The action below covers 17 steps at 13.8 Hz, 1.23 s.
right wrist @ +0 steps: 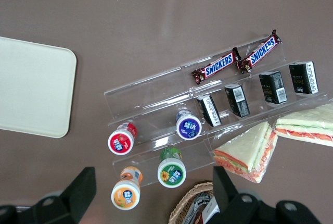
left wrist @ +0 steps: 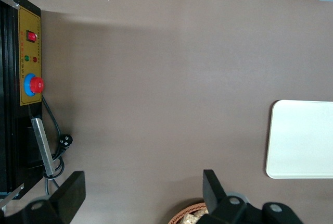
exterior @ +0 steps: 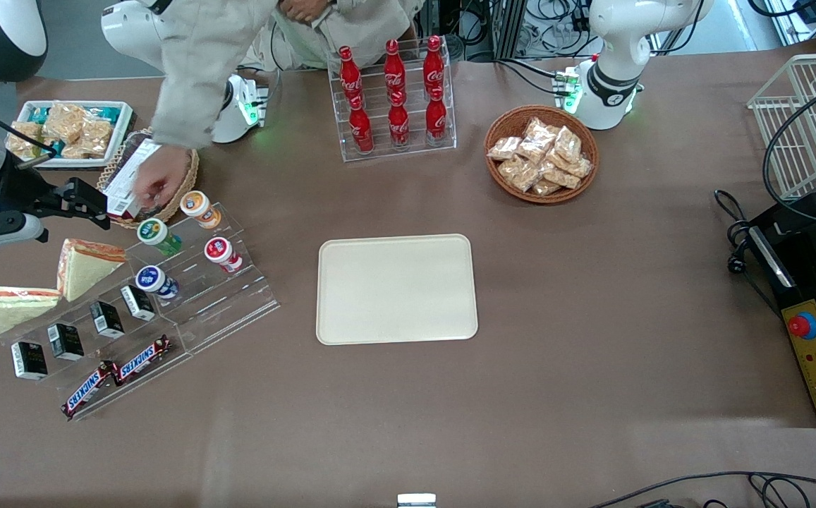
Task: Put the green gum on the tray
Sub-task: 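Move the right gripper down over the green gum bottle in the rack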
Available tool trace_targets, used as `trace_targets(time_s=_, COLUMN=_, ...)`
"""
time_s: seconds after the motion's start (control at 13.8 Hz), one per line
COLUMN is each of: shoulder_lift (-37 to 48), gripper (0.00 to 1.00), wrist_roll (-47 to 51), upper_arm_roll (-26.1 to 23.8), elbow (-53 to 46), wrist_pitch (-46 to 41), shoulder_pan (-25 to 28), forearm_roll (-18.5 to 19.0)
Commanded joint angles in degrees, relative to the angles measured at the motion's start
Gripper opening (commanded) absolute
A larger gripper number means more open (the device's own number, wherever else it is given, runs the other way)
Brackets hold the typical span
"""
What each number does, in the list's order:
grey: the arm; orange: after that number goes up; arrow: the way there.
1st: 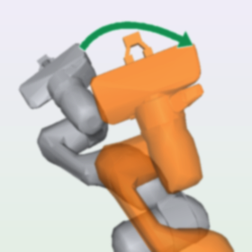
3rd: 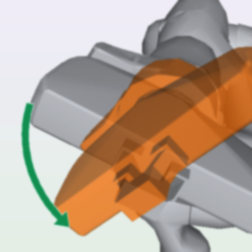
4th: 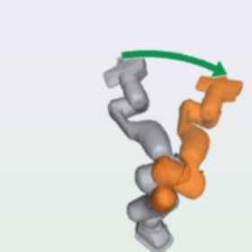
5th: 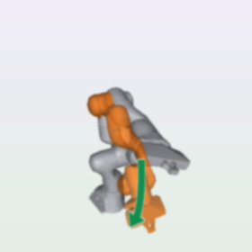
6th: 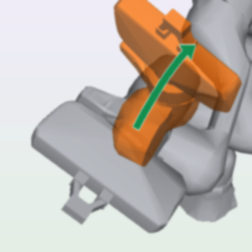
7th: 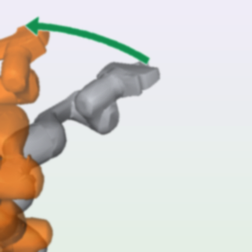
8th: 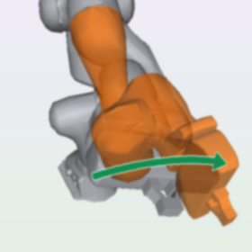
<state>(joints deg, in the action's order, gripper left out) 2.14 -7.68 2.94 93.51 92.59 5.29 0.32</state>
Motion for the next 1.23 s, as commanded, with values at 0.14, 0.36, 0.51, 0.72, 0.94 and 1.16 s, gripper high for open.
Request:
trace_targets(time_s=0.14, shoulder_lift=-0.39, gripper=1.0, wrist_roll=-0.75, upper_arm_roll=0.05, elbow=-1.22, wrist_pitch=-1.27, shoulder_pan=-0.1, forearm_roll=-0.76)
trace_targets(time_s=0.36, shoulder_lift=0.05, gripper=1.0, wrist_roll=-7.85, upper_arm_roll=0.66, elbow=0.79, wrist_pitch=-1.79, shoulder_pan=-0.72, forearm_roll=-0.85)
trace_targets(time_s=0.51, shoulder_lift=1.36, gripper=1.0, wrist_roll=-8.84, upper_arm_roll=2.07, elbow=4.21, wrist_pitch=0.13, shoulder_pan=-1.33, forearm_roll=-0.85)
trace_targets(time_s=0.72, shoulder_lift=7.76, gripper=1.0, wrist_roll=-13.05, upper_arm_roll=2.51, elbow=16.74, wrist_pitch=9.5, shoulder_pan=-1.42, forearm_roll=-0.5)
trace_targets(time_s=0.94, shoulder_lift=14.63, gripper=1.0, wrist_roll=-13.32, upper_arm_roll=2.6, elbow=31.96, wrist_pitch=22.25, shoulder_pan=-1.51, forearm_roll=0.73)
trace_targets(time_s=1.16, shoulder_lift=14.91, gripper=1.0, wrist_roll=-14.54, upper_arm_roll=3.83, elbow=37.79, wrist_pitch=28.25, shoulder_pan=-1.42, forearm_roll=0.73)
